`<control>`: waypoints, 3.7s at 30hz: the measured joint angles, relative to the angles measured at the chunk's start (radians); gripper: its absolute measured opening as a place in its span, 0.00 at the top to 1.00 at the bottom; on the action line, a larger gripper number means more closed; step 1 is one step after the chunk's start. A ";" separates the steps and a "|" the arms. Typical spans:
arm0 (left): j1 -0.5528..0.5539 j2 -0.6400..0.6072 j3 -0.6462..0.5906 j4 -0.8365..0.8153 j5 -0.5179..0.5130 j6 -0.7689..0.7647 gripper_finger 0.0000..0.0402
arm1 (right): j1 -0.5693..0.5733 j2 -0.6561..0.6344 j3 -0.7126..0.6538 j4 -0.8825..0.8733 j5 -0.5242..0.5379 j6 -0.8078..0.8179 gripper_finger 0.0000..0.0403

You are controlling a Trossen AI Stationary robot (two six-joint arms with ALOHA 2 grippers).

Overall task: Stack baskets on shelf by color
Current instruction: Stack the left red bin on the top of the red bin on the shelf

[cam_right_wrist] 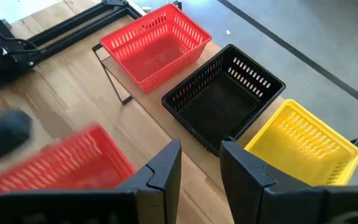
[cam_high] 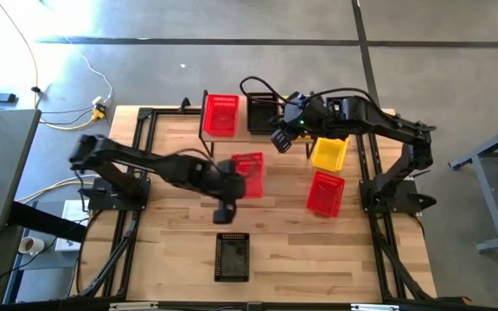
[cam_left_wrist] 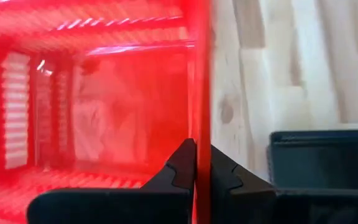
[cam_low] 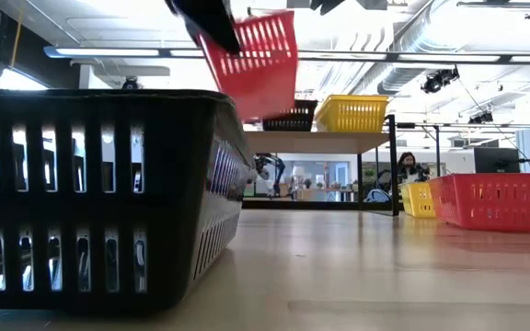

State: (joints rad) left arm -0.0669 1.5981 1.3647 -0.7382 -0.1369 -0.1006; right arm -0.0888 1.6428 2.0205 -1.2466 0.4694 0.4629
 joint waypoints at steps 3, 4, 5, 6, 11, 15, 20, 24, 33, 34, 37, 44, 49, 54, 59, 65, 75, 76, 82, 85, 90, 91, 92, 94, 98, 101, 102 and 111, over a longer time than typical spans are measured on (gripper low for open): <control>0.003 -0.085 0.001 -0.009 -0.020 0.036 1.00 | -0.009 0.000 0.000 -0.003 0.000 -0.017 0.76; 0.007 -0.112 0.000 -0.024 -0.032 0.050 1.00 | -0.012 0.000 0.000 -0.001 0.000 -0.024 0.76; 0.008 -0.137 0.000 -0.028 -0.050 0.066 1.00 | -0.015 0.000 0.000 0.000 0.000 -0.026 0.76; 0.009 -0.160 0.001 -0.023 -0.071 0.083 1.00 | -0.019 0.000 0.000 0.000 0.000 -0.026 0.76; 0.043 -0.262 0.001 -0.052 -0.170 0.183 1.00 | -0.038 0.000 0.000 0.000 0.000 -0.027 0.76; 0.102 -0.317 0.000 -0.062 -0.231 0.268 1.00 | -0.048 0.000 0.000 0.001 0.000 -0.030 0.76; 0.222 -0.355 0.000 -0.061 -0.250 0.416 1.00 | -0.049 0.000 0.000 0.001 0.000 -0.045 0.76; 0.344 -0.360 0.000 -0.061 -0.219 0.528 1.00 | -0.049 0.000 0.000 0.001 0.000 -0.045 0.76; 0.559 -0.329 0.000 -0.113 0.008 0.683 1.00 | -0.049 0.000 0.000 0.001 0.000 -0.045 0.76; 0.571 -0.325 0.000 -0.128 0.019 0.691 1.00 | -0.049 0.000 0.000 0.001 0.000 -0.045 0.76; 0.589 -0.303 0.000 -0.164 0.028 0.699 1.00 | -0.049 0.000 0.000 0.001 0.000 -0.044 0.76; 0.603 -0.258 0.000 -0.183 0.043 0.699 1.00 | -0.049 0.000 0.000 0.001 0.000 -0.042 0.76; 0.604 -0.227 0.000 -0.192 0.026 0.699 1.00 | -0.049 0.000 0.000 0.001 0.000 -0.042 0.76; 0.621 -0.206 0.000 -0.194 0.021 0.699 1.00 | -0.048 0.000 0.000 0.001 0.000 -0.041 0.76; 0.651 -0.183 0.000 -0.195 0.027 0.699 1.00 | -0.048 0.000 0.000 0.001 0.000 -0.041 0.76; 0.665 -0.182 0.000 -0.201 0.055 0.714 1.00 | -0.048 0.000 0.000 0.001 -0.001 -0.018 0.76; 0.671 -0.182 0.000 -0.201 0.061 0.740 1.00 | -0.048 0.000 0.000 0.001 -0.001 -0.018 0.76; 0.672 -0.182 0.000 -0.201 0.063 0.741 1.00 | -0.048 0.000 0.000 0.001 -0.001 -0.018 0.76; 0.676 -0.182 0.000 -0.201 0.081 0.741 1.00 | -0.048 0.000 0.000 0.001 -0.001 -0.018 0.76; 0.676 -0.182 0.000 -0.197 0.081 0.741 1.00 | -0.048 0.000 0.000 0.001 -0.001 -0.018 0.76; 0.676 -0.182 0.000 -0.193 0.056 0.742 1.00 | -0.048 0.000 0.000 0.001 -0.001 -0.018 0.76; 0.676 -0.182 0.000 -0.192 0.048 0.742 0.99 | -0.048 0.000 0.000 0.001 -0.001 -0.018 0.76; 0.676 -0.182 0.000 -0.191 0.042 0.742 0.98 | -0.048 0.000 0.000 0.001 -0.001 -0.018 0.76; 0.676 -0.182 0.000 -0.190 0.041 0.742 0.96 | -0.048 0.000 0.000 0.001 -0.001 -0.018 0.76; 0.676 -0.182 0.000 -0.190 0.039 0.742 0.91 | -0.048 0.000 0.000 0.001 -0.001 -0.018 0.76; 0.676 -0.182 0.000 -0.190 0.038 0.742 0.86 | -0.048 0.000 0.000 0.001 -0.001 -0.019 0.76; 0.676 -0.182 0.000 -0.190 0.038 0.742 0.85 | -0.048 0.000 0.000 0.001 -0.001 -0.021 0.76; 0.675 -0.182 0.000 -0.184 0.036 0.741 0.72 | -0.048 0.000 0.000 0.001 0.000 -0.026 0.76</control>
State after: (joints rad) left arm 0.6083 1.4162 1.3647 -0.9222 -0.1013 0.6407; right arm -0.1371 1.6428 2.0205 -1.2453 0.4690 0.4370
